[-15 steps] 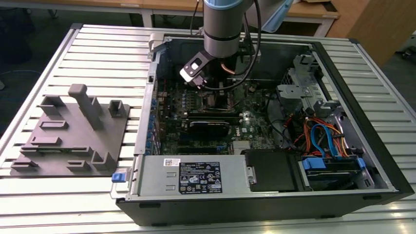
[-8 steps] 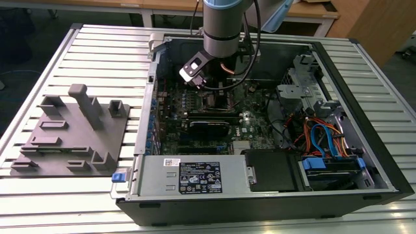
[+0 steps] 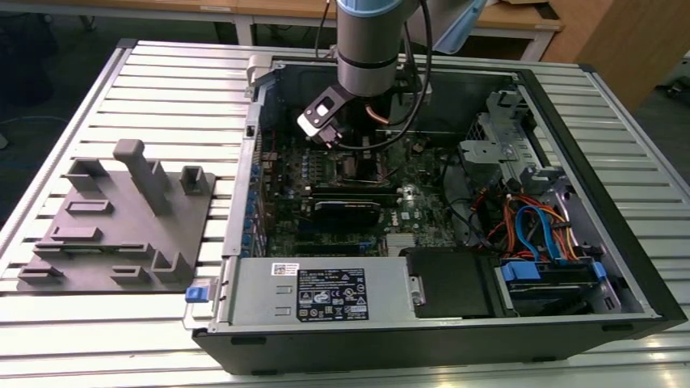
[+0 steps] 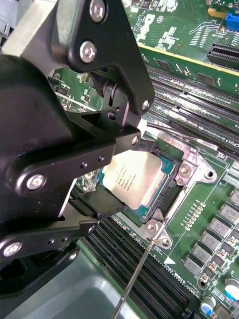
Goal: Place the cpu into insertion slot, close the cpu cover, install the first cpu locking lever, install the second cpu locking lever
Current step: 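Place the cpu into insertion slot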
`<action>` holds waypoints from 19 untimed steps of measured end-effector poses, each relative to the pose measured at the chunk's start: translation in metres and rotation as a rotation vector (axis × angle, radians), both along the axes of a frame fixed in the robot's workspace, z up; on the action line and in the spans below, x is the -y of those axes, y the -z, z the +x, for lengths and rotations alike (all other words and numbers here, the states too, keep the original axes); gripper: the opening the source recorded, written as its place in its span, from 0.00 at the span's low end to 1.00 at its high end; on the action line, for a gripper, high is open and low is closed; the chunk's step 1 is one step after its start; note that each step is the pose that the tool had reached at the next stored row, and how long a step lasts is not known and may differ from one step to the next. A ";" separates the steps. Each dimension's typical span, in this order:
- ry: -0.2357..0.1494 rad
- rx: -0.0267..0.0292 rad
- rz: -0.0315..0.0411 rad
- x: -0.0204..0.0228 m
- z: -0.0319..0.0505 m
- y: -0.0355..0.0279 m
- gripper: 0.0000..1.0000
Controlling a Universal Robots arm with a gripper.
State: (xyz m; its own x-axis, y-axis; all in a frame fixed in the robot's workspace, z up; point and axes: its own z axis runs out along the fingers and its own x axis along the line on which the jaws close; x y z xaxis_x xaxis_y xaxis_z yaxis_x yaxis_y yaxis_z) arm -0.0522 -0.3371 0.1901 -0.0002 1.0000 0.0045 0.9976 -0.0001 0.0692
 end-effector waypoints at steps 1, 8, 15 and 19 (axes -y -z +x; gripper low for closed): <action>0.000 0.0001 0.0001 0.0000 0.0000 0.0000 0.54; 0.000 0.0001 0.0002 0.0000 0.0000 0.0001 0.54; 0.000 0.0004 0.0006 -0.0001 0.0001 0.0000 0.54; 0.000 0.0002 0.0003 0.0000 0.0000 -0.0002 0.54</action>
